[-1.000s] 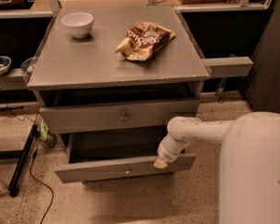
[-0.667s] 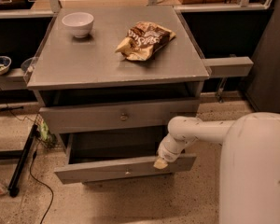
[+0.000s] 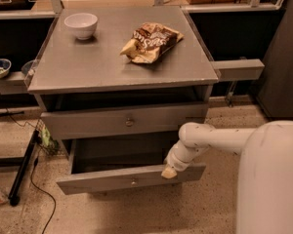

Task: Open middle drawer

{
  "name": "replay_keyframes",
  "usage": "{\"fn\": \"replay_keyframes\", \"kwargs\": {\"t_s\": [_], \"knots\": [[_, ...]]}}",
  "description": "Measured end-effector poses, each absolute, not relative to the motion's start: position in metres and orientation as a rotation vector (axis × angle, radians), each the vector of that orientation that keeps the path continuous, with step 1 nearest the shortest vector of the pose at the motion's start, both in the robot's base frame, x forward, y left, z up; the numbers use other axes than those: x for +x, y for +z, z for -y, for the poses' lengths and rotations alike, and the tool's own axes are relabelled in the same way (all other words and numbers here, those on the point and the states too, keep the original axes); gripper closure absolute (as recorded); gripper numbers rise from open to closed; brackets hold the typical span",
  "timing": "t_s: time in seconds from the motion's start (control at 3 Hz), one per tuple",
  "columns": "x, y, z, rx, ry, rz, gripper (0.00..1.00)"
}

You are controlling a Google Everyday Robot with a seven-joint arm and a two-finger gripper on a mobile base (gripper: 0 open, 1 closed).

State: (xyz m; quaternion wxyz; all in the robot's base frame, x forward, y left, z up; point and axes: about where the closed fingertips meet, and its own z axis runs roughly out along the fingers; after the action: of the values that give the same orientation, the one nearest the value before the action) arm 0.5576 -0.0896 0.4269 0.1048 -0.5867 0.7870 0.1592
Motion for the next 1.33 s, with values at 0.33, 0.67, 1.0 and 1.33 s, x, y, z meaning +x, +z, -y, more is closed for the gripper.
{"fn": "replay_keyframes", "kwargs": {"t_s": [0.33, 0.67, 1.0, 1.33], "knots": [[0.552, 0.429, 0.092, -1.721, 0.485, -2.322, 1.0], [0.541, 0.435, 0.095, -1.724, 0.518, -2.308, 1.0], [0.55, 0.433, 0.094, -1.699, 0.518, -2.297, 1.0], [0.537, 0.433, 0.096, -1.684, 0.517, -2.305, 1.0]]}}
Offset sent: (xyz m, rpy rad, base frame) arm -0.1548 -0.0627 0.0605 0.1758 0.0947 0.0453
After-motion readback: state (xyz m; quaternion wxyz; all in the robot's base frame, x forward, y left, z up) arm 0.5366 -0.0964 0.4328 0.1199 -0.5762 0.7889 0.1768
